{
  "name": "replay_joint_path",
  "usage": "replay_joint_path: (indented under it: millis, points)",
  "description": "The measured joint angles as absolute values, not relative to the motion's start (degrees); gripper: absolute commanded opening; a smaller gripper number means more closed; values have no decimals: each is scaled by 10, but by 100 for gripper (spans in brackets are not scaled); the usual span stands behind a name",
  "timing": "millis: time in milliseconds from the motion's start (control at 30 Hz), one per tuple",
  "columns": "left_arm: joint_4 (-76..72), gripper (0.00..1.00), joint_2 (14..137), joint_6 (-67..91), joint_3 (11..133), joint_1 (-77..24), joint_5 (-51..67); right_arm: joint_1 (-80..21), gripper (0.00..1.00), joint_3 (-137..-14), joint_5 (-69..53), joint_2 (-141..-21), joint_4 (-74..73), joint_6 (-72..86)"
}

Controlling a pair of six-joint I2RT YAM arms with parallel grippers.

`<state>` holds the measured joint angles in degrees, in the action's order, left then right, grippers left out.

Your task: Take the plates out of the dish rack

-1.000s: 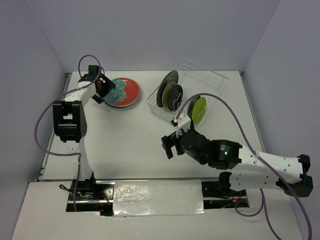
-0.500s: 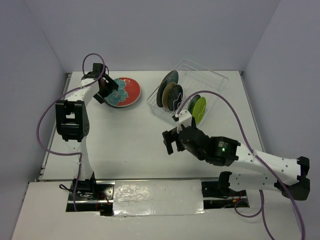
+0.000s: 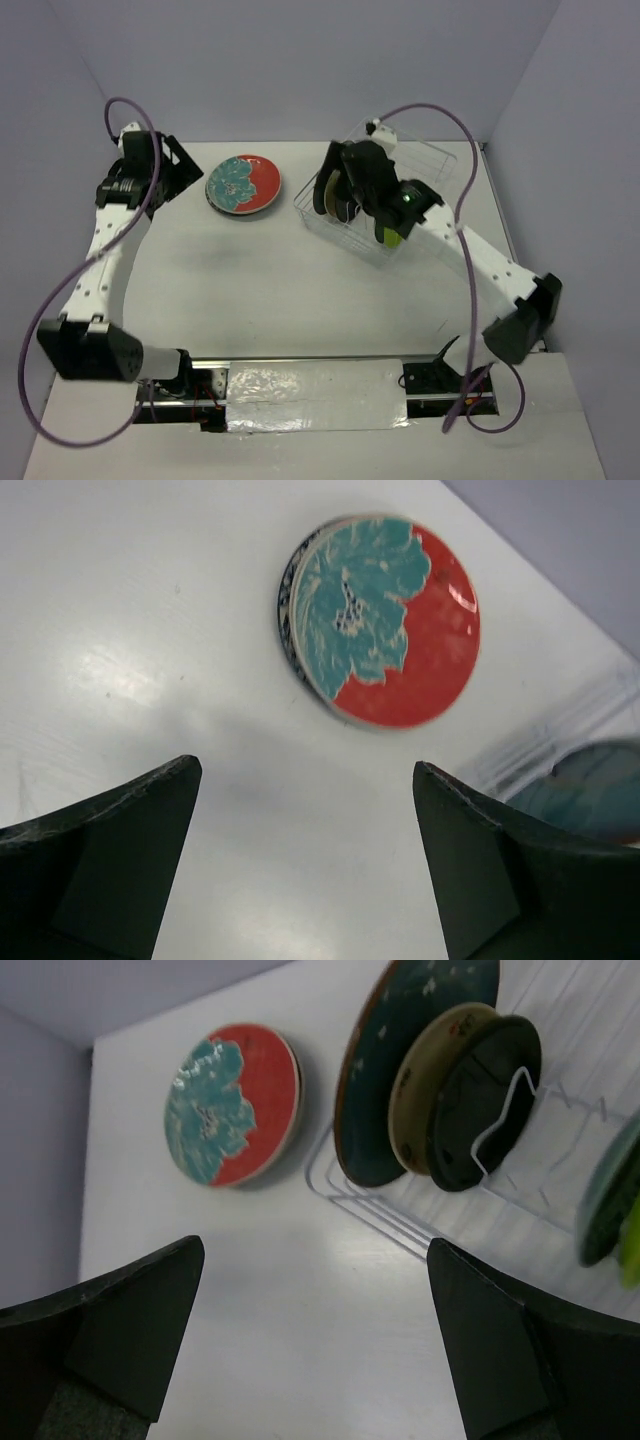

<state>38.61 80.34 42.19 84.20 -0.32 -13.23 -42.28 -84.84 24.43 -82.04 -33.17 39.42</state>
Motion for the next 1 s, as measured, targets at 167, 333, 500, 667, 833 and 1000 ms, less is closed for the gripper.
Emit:
replay_joint_path:
  millis: [167, 333, 500, 667, 833, 1000]
  points:
    - [380, 99, 624, 326, 683, -28, -93, -397, 98, -1088, 300, -1007, -414, 500]
    - [373, 99, 511, 271, 554, -34, -98, -378, 93, -1170, 334, -1118, -477, 555]
    - [364, 100, 485, 254, 500, -34, -101, -361, 87, -1112, 333, -1121, -434, 542]
    - [351, 100, 491, 251, 499, -34, -101, -347, 86, -1106, 322, -1127, -411, 531]
    - [347, 100, 490, 242, 499, -34, -101, -341, 73, -1108, 319, -1142, -380, 516]
    - [346, 100, 490, 241, 499, -34, -101, -337, 43, -1116, 311, -1168, -365, 505]
